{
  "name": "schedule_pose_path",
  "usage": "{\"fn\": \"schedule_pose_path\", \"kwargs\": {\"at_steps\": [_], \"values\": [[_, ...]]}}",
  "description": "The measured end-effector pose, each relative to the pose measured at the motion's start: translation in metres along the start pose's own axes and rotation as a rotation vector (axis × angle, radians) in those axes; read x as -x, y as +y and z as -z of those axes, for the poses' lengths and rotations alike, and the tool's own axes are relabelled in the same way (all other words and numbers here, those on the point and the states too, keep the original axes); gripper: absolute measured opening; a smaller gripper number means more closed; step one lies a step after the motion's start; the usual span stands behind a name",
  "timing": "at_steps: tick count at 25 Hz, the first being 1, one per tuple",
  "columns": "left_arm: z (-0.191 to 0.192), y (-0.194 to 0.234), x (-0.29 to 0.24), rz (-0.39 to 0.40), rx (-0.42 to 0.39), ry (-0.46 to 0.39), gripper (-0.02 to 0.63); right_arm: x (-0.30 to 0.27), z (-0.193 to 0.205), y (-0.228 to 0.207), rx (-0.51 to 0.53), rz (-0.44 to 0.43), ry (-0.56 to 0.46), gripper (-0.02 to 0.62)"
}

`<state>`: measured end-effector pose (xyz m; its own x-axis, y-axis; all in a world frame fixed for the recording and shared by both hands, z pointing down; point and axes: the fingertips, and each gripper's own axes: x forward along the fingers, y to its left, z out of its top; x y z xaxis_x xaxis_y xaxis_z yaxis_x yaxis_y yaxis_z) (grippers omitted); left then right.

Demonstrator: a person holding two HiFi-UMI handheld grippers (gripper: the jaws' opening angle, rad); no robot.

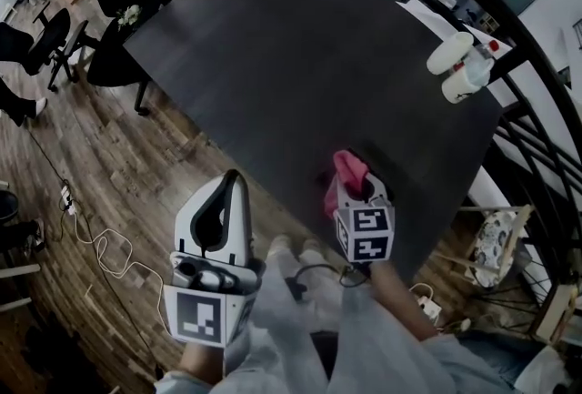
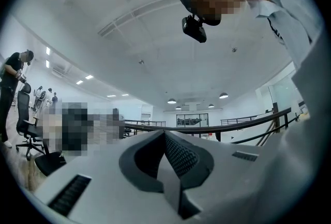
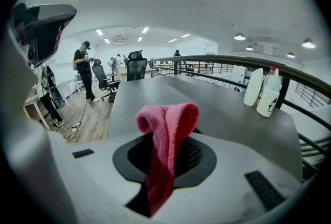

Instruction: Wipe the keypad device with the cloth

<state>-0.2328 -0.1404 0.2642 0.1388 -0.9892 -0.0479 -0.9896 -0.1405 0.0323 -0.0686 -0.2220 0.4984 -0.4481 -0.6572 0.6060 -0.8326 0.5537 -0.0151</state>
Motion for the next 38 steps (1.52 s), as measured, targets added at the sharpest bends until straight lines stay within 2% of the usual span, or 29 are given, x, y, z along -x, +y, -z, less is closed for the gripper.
{"fn": "schedule_pose_path", "kwargs": {"at_steps": [14,28,33,38], "values": [[-0.003,-0.033,-0.013,0.087,0.004,-0.012,0.003,0.042,0.008,-0.040,-0.075,0.085,-0.042,0.072],[-0.001,-0.056,-0.018,0.134,0.012,-0.013,0.003,0.079,0.028,-0.070,-0.169,0.145,-0.056,0.072],[-0.002,-0.061,-0.018,0.141,0.012,-0.013,0.003,0.090,0.031,-0.076,-0.181,0.139,-0.059,0.072],[-0.003,-0.063,-0.019,0.142,0.010,-0.020,0.003,0.103,-0.001,-0.075,-0.098,0.080,-0.164,0.072]]}}
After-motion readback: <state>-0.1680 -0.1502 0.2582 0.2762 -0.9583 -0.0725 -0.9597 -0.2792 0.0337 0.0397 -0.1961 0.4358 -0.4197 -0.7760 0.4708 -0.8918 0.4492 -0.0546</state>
